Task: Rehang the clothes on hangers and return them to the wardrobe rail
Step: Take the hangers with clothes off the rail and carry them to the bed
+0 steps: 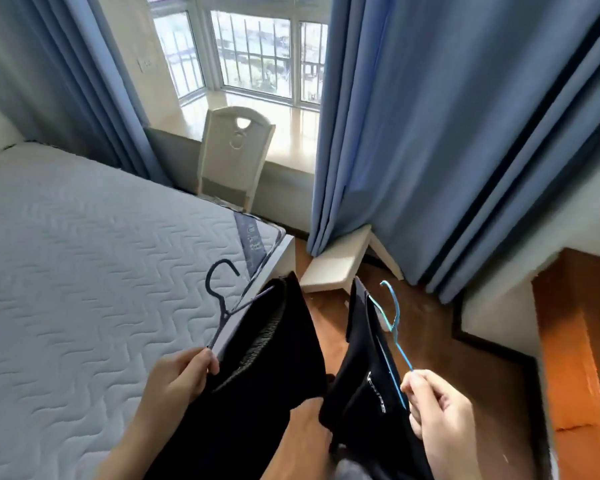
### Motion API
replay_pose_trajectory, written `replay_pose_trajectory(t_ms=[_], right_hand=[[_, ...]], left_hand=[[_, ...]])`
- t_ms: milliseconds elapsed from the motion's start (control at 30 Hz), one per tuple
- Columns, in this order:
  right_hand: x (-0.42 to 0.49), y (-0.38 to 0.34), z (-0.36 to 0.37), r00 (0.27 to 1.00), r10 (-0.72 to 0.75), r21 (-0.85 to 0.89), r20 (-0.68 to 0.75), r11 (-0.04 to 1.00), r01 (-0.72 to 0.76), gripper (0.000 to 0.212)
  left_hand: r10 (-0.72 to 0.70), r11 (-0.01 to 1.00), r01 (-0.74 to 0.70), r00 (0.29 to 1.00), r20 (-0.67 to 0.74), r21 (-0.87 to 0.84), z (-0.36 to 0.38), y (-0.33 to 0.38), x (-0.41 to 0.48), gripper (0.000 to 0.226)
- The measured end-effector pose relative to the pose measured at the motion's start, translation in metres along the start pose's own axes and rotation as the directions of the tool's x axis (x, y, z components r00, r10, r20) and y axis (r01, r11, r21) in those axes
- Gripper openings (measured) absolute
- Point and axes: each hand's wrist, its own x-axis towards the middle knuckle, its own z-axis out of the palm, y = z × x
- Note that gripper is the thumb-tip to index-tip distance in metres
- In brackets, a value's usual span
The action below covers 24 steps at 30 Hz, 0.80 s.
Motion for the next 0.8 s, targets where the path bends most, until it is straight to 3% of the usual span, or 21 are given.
replay_pose_trajectory(t_ms=[200,433,600,800], right_hand=[[0.152,-0.050,0.018,0.993,-0.025,0.066,0.112,0.998,0.018,0.030],[0.270,-0.093,0.075,0.994,-0.035,0.205,0.104,0.979,0.013,0.031],[0.326,-0.115,0.138,0.996,-0.067,0.264,0.054,0.963,0.050,0.035],[0.378,-0.149,0.238,0.996,-0.064,0.301,-0.059,0.950,0.079,0.043]], left_hand=[[0.051,0.996,-0.038,0.984,-0.173,0.079,0.029,0.066,0.101,0.035],[0.139,0.981,-0.100,0.962,-0.236,0.168,0.019,0.102,0.233,0.035],[0.187,0.966,-0.133,0.952,-0.242,0.223,-0.029,0.108,0.328,0.034],[0.211,0.971,-0.168,0.938,-0.275,0.171,-0.131,0.102,0.439,0.035]])
